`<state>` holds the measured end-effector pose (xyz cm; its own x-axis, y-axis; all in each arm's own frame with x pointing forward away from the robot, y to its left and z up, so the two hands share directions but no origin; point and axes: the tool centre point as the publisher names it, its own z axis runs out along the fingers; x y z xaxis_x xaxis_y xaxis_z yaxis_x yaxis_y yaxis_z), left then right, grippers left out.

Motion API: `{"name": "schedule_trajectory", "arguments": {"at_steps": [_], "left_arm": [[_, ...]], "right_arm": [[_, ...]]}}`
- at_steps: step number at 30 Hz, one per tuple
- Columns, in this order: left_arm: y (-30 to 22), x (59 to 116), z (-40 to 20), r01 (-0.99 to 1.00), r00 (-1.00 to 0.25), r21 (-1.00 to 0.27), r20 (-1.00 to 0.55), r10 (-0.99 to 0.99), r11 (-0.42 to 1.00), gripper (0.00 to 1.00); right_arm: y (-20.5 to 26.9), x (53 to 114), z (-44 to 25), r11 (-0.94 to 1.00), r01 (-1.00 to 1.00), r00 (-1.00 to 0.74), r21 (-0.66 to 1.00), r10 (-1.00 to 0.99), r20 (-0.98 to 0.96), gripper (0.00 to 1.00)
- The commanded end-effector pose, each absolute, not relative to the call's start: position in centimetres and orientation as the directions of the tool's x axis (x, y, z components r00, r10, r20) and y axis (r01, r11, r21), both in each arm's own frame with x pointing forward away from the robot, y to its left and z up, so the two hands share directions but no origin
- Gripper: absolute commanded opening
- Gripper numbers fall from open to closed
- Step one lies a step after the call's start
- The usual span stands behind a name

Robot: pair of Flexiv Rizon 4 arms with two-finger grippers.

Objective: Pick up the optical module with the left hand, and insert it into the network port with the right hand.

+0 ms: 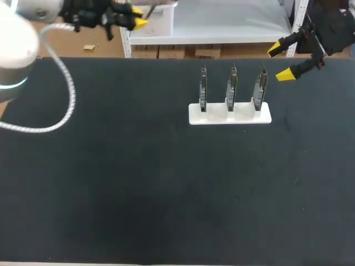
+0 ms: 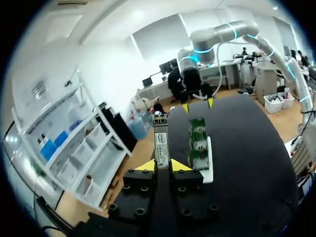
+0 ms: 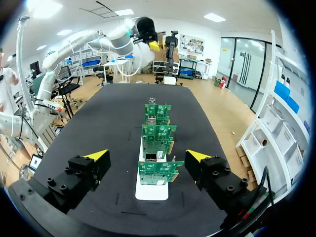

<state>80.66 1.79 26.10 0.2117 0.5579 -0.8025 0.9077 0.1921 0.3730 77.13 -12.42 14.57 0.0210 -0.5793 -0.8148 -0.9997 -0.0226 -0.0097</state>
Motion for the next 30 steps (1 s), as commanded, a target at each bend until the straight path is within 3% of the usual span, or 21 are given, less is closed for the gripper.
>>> {"name": "schedule_trajectory", "arguments": {"at_steps": [1,12,30], "left_arm": [[-4.3,83.3,25.7,0.924,0.273,0.366,-0.835,0.478,0.111,0.00],[-13.0,81.1,24.7,0.945,0.304,0.327,-0.901,0.311,0.022,0.00],[-20.9,78.9,21.9,0.976,0.216,0.219,-0.970,0.109,0.014,0.00]], "right_arm": [[-12.4,76.9,14.6,-0.018,-1.000,0.021,-0.013,-0.581,-0.814,1.00],[-12.4,76.9,14.6,-0.018,-1.000,0.021,-0.013,-0.581,-0.814,1.00],[-12.4,76.9,14.6,-0.018,-1.000,0.021,-0.013,-0.581,-0.814,1.00]]}}
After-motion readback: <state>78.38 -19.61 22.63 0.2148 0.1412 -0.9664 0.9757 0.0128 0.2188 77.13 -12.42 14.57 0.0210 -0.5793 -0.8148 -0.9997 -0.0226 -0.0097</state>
